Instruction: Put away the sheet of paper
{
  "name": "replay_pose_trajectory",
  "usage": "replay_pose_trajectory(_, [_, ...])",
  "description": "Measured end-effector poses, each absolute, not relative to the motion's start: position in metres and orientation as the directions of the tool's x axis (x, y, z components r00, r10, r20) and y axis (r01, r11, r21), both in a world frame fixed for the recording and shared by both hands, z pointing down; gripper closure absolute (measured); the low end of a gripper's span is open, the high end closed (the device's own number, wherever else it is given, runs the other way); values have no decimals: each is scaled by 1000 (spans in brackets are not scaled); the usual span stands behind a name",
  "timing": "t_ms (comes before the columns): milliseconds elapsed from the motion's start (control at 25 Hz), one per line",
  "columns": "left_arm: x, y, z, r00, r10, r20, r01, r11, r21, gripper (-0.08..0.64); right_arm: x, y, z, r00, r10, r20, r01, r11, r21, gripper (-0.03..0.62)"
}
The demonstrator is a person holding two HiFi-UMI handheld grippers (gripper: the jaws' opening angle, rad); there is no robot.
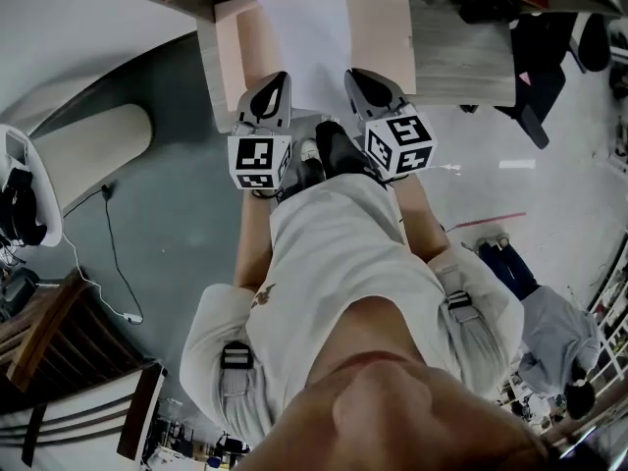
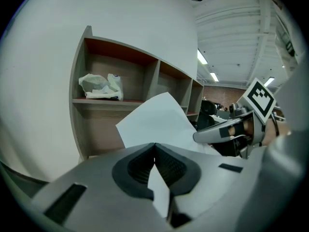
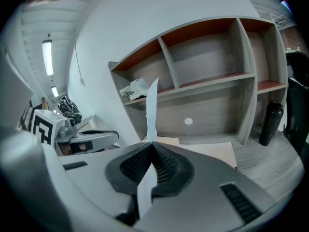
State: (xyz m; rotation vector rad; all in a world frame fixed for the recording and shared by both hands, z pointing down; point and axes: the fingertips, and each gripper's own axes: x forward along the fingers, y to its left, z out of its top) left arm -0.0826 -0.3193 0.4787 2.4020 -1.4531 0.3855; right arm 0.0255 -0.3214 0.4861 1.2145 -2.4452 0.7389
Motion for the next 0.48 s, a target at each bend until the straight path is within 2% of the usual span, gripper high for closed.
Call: replay_pose_trajectory(480, [-72, -342, 523, 440, -780, 444, -893, -431, 128, 538, 46, -353, 535, -568, -612, 550, -821, 467, -328, 572])
